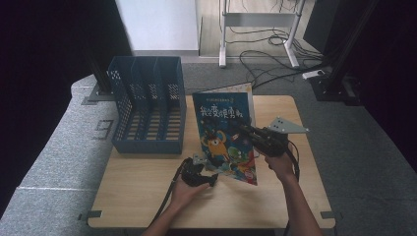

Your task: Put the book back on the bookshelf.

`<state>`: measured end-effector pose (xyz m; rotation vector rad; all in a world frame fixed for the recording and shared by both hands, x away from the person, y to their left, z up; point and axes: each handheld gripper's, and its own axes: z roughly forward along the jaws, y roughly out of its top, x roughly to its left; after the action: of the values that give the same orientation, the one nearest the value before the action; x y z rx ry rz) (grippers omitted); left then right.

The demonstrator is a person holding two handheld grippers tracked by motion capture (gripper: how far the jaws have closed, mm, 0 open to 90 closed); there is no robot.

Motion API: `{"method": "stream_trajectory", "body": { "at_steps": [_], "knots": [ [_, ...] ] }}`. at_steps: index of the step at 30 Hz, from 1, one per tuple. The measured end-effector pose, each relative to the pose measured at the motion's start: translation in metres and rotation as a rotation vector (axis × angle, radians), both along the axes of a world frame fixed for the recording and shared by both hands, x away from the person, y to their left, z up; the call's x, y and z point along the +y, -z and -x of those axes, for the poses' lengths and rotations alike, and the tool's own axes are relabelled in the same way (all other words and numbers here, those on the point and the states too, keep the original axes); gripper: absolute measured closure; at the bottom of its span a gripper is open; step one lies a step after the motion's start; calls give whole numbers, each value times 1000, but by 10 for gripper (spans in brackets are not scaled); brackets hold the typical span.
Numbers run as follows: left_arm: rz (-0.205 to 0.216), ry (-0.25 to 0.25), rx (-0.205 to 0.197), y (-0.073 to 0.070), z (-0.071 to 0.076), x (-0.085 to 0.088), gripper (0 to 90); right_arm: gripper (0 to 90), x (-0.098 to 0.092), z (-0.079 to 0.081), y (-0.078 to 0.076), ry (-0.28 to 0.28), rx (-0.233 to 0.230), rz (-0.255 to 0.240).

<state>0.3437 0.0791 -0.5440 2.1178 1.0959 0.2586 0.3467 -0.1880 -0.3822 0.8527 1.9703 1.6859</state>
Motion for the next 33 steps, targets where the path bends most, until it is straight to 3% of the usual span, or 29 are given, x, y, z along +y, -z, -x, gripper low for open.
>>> {"method": "stream_trajectory", "body": {
  "at_steps": [12,15,33],
  "knots": [
    [-20,10,-15,1,2,-1,167,828,-7,12,6,-11,-9,-20],
    [3,0,1,0,1,1,176,829,-10,15,9,-13,-9,-28],
    [7,-4,-11,1,2,3,181,827,-25,25,18,-28,16,-47]
  ]
}}
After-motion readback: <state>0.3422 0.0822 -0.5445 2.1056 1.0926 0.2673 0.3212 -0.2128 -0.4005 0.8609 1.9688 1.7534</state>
